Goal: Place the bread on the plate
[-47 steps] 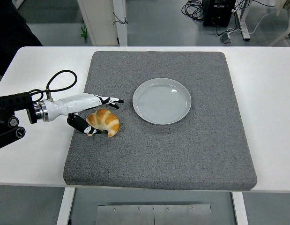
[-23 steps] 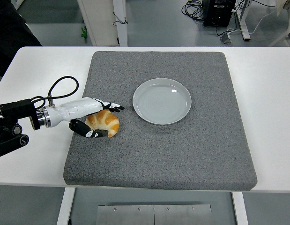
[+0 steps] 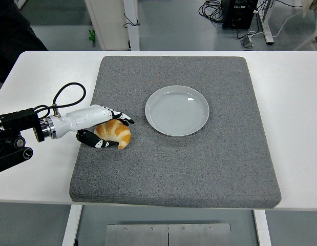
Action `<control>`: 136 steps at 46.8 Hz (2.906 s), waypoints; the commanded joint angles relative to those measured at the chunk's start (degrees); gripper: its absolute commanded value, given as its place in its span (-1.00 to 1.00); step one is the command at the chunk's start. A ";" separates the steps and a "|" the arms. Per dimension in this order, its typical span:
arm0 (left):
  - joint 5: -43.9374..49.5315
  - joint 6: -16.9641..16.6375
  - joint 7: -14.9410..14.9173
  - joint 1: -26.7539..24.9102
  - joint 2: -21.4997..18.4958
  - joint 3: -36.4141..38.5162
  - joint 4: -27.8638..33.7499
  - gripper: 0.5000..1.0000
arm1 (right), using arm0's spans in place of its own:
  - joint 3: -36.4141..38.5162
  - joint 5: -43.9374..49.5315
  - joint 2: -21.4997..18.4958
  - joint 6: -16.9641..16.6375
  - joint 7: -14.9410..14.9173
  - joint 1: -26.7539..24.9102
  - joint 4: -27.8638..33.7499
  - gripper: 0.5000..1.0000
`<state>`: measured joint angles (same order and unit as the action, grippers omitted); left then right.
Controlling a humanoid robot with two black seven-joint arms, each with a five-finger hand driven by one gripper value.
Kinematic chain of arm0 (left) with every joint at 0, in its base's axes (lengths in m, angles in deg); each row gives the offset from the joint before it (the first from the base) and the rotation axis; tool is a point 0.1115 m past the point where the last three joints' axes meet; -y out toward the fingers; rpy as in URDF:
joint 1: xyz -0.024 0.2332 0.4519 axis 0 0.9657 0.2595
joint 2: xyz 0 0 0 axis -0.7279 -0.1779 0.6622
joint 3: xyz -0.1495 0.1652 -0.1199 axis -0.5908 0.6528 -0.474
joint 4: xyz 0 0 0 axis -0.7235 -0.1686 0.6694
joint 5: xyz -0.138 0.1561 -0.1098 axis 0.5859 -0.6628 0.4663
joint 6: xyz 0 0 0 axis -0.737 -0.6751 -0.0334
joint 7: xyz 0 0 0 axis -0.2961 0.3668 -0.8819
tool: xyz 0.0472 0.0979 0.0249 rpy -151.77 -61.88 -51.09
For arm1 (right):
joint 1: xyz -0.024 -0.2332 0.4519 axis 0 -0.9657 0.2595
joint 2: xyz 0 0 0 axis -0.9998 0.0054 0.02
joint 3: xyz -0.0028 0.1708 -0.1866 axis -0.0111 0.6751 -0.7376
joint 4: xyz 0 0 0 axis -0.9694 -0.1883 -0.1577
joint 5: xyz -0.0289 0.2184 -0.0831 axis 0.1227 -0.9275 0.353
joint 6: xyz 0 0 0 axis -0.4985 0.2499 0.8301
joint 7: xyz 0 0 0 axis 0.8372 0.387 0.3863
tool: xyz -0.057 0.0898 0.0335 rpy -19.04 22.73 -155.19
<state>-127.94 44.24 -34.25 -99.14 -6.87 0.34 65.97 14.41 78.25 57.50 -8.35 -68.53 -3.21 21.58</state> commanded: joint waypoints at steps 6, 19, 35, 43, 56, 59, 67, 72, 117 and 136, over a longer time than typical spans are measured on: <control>0.04 -0.06 -0.02 -0.05 0.45 -0.01 -0.51 -0.43 | 0.00 0.04 0.00 -0.03 0.00 0.00 0.01 1.00; 1.01 -0.06 -0.02 -0.22 0.45 -0.09 -0.69 -0.63 | 0.00 0.04 0.00 -0.03 0.00 0.00 0.01 1.00; 1.10 0.38 0.07 -1.63 -0.26 -5.36 -1.39 -0.60 | 0.00 0.04 0.00 0.06 0.00 0.00 -0.08 1.00; 1.19 2.92 0.15 -4.88 -0.52 -8.79 -2.27 -0.60 | 0.00 0.04 0.00 -0.03 0.00 0.00 0.01 1.00; 0.83 11.81 0.15 -7.60 0.09 -16.79 -5.78 -0.60 | 0.00 -0.05 0.00 -0.03 0.00 0.00 0.01 1.00; 0.83 12.33 0.15 -8.66 0.18 -16.88 -6.22 -0.60 | 0.00 -0.05 0.00 -0.03 0.00 0.00 0.01 1.00; 1.19 16.29 0.15 -13.31 2.82 -17.23 -10.52 -0.59 | 0.00 0.04 0.00 -0.03 0.00 0.00 0.01 1.00; 1.19 18.66 0.24 -15.25 4.22 -19.42 -12.99 -0.58 | 0.00 0.04 0.00 -0.03 0.00 0.00 0.01 1.00; -0.83 22.27 -3.01 -19.65 18.90 -20.57 -13.34 -0.55 | 0.00 -0.05 0.00 -0.03 0.00 0.00 0.01 1.00; -3.03 18.94 -4.24 -19.03 23.12 -16.18 -13.34 -0.57 | 0.00 0.04 0.00 -0.03 0.00 0.00 0.01 1.00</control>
<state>-130.97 65.05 -38.40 -118.22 15.78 -17.65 52.63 14.41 78.25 57.50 -8.37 -68.53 -3.21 21.59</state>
